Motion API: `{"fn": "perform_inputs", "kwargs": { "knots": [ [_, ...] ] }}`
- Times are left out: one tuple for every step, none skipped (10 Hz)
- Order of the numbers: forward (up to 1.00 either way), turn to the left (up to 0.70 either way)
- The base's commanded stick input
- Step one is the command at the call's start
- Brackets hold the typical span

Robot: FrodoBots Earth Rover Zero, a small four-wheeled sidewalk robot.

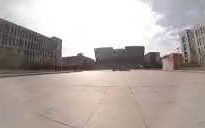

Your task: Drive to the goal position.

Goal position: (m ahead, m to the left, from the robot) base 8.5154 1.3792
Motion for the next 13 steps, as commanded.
{"fn": "perform_inputs", "kwargs": {
  "knots": [
    [1.00,0.00],
    [1.00,0.00],
    [1.00,0.00],
    [1.00,0.00],
    [1.00,0.00],
    [1.00,0.00],
    [1.00,0.12],
    [1.00,0.40],
    [1.00,0.29],
    [1.00,0.00],
    [1.00,0.00],
    [1.00,0.00],
    [1.00,0.00]
  ]
}}
